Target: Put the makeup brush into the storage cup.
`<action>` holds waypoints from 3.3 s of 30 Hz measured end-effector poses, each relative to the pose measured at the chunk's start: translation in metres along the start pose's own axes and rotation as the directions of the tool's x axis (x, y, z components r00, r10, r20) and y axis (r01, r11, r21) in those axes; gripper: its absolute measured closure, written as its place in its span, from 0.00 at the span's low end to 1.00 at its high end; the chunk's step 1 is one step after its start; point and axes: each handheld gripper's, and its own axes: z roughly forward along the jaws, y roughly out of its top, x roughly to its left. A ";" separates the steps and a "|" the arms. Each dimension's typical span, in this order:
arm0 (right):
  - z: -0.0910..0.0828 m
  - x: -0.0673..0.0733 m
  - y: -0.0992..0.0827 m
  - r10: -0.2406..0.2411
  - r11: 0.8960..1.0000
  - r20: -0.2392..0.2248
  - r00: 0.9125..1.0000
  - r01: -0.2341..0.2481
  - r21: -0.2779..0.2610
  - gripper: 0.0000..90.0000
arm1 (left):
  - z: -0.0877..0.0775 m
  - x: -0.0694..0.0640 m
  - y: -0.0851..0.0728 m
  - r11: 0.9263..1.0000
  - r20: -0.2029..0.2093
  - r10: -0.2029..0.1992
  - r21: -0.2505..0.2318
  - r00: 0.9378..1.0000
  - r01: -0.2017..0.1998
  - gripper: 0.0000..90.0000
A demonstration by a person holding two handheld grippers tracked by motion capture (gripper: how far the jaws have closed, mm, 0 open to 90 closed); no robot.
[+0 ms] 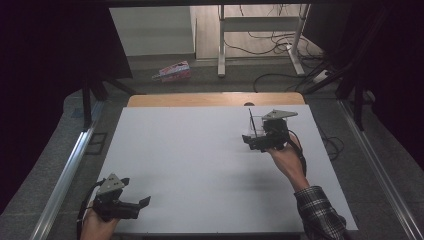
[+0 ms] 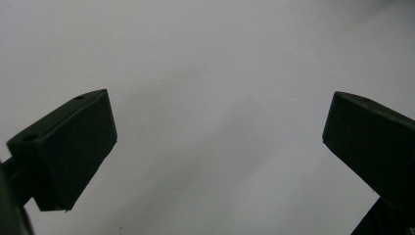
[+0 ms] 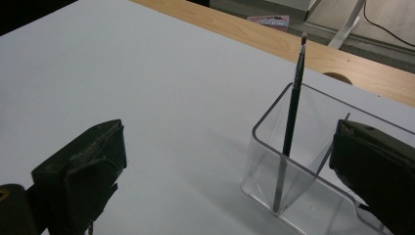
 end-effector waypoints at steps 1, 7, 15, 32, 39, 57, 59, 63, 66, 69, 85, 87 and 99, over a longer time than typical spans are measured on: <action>-0.001 0.001 -0.001 -0.002 1.000 0.001 1.000 0.002 0.000 0.01 | 0.000 0.000 0.000 1.000 0.001 -0.003 0.000 1.000 0.003 0.00; -0.004 0.006 -0.006 -0.011 1.000 -0.005 1.000 0.011 0.011 0.01 | 0.000 0.000 0.000 1.000 0.004 -0.005 -0.001 1.000 0.005 0.00; -0.006 0.012 -0.015 -0.015 1.000 -0.012 1.000 0.015 0.021 0.01 | 0.000 0.000 0.000 1.000 -0.001 0.002 -0.002 1.000 -0.002 0.00; -0.007 0.022 -0.035 -0.047 0.998 -0.022 0.999 0.047 0.039 0.01 | 0.000 0.000 0.000 1.000 -0.001 0.005 0.006 1.000 -0.005 0.00; -0.007 0.023 -0.041 -0.046 0.998 -0.028 0.999 0.048 0.045 0.01 | 0.000 0.000 0.000 1.000 -0.003 0.003 0.006 1.000 -0.003 0.00; -0.016 0.031 -0.053 -0.046 0.997 -0.047 0.998 0.048 0.054 0.02 | 0.000 0.000 0.000 1.000 -0.011 0.006 0.007 1.000 -0.006 0.00; -0.018 0.032 -0.054 -0.049 0.997 -0.047 0.998 0.051 0.054 0.02 | 0.000 0.000 -0.001 1.000 -0.014 0.007 0.006 1.000 -0.007 0.00; -0.022 0.034 -0.054 -0.057 0.997 -0.043 0.997 0.059 0.052 0.02 | 0.000 0.000 -0.001 1.000 -0.015 0.008 0.004 1.000 -0.007 0.00; -0.025 0.035 -0.055 -0.059 0.997 -0.042 0.997 0.061 0.053 0.02 | 0.000 0.000 -0.001 1.000 -0.014 0.009 0.004 1.000 -0.009 0.00; -0.029 0.036 -0.057 -0.056 0.997 -0.045 0.997 0.058 0.052 0.02 | 0.000 -0.001 -0.001 1.000 -0.014 0.010 0.006 1.000 -0.010 0.00; -0.048 0.044 -0.068 -0.056 0.998 -0.053 0.997 0.058 0.035 0.02 | 0.000 -0.001 -0.001 1.000 -0.010 0.015 0.009 1.000 -0.014 0.00; -0.049 0.045 -0.070 -0.054 0.998 -0.057 0.997 0.056 0.035 0.02 | 0.000 -0.001 -0.001 1.000 -0.010 0.015 0.009 1.000 -0.015 0.00; -0.057 0.049 -0.083 -0.053 0.997 -0.067 0.996 0.057 0.058 0.01 | 0.000 -0.001 -0.001 1.000 -0.009 0.012 0.005 1.000 -0.012 0.00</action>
